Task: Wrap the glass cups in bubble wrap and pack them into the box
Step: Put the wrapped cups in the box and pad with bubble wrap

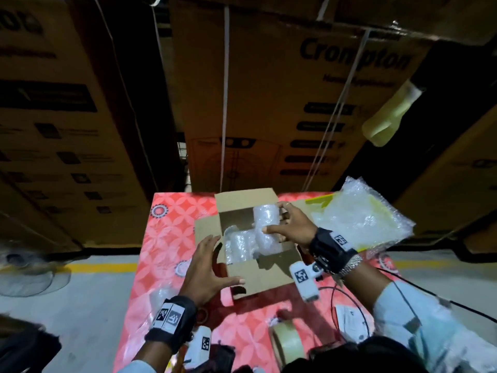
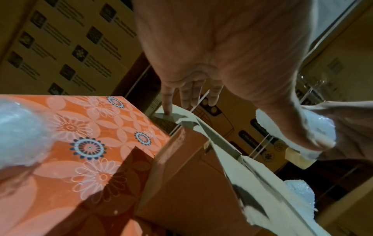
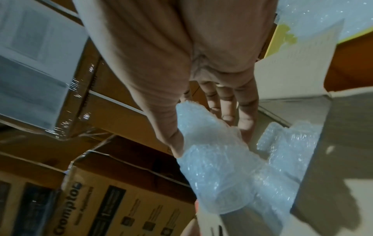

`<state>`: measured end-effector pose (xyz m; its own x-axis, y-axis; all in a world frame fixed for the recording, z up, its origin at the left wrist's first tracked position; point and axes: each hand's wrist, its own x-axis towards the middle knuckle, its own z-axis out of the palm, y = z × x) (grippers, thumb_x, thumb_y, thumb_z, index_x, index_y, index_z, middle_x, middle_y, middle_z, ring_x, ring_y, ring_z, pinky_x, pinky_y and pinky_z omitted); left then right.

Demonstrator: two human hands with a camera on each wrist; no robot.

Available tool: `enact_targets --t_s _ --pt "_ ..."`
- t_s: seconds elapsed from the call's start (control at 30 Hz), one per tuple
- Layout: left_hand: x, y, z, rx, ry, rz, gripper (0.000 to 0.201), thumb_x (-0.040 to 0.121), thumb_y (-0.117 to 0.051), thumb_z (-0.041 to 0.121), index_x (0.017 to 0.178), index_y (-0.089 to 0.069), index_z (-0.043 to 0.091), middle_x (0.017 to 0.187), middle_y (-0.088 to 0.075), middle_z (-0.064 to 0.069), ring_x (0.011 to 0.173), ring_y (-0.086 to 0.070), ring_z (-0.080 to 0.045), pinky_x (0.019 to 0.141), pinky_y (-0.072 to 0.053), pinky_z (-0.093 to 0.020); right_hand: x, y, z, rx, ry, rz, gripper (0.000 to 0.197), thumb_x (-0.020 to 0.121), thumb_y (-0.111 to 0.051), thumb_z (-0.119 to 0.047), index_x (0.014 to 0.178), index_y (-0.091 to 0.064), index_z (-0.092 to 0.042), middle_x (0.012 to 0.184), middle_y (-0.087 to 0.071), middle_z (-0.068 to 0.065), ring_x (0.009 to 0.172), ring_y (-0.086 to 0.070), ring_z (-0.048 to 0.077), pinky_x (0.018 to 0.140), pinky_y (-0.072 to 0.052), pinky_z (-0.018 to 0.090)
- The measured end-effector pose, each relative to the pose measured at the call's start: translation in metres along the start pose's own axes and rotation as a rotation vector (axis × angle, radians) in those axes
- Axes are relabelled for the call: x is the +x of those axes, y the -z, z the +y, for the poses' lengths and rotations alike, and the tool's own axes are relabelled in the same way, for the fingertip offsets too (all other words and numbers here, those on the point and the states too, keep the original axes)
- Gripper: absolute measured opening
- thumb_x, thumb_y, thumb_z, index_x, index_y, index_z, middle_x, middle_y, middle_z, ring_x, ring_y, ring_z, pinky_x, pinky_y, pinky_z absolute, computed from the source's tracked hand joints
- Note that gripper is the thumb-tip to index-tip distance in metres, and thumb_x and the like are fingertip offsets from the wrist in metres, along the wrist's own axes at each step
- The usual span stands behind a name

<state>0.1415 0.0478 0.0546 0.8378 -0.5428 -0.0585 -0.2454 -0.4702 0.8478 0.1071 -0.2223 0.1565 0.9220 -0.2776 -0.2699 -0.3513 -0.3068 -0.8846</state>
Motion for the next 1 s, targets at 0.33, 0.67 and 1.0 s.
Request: enact_targets --t_s 0.33,0.67,1.0 --pt "0.037 -0.047 -0.002 0.218 0.092 0.086 0.147 0.055 -0.086 0.075 0.165 -0.001 0.027 0.172 0.006 0.008 0.159 0.003 -0.013 0.128 -0.002 -0.041 0.108 -0.002 0.028 -0.505 -0.249 -0.203 0.064 0.07 -0.093 -0.022 0.113 -0.045 -0.014 0.105 -0.061 0.01 0.084 -0.066 0.028 0.048 -0.057 0.034" --pt "0.037 -0.052 -0.013 0.17 0.111 0.091 0.145 0.055 -0.088 0.071 0.164 0.001 0.037 0.169 0.01 0.022 0.157 0.005 -0.004 0.127 -0.002 -0.041 0.168 -0.032 0.084 -0.86 -0.489 -0.44 0.055 0.057 -0.098 -0.037 0.087 -0.066 -0.002 0.073 -0.073 0.015 0.057 -0.068 0.028 0.054 -0.055 0.037" --pt "0.036 -0.055 -0.022 0.136 0.101 0.096 0.142 0.055 -0.087 0.072 0.164 -0.002 0.039 0.17 0.006 0.024 0.158 -0.002 -0.005 0.125 -0.001 -0.039 0.18 -0.038 0.078 -0.882 -0.675 -0.571 0.043 0.078 -0.088 -0.036 0.101 -0.065 -0.008 0.076 -0.073 0.008 0.071 -0.067 0.024 0.066 -0.053 0.036"
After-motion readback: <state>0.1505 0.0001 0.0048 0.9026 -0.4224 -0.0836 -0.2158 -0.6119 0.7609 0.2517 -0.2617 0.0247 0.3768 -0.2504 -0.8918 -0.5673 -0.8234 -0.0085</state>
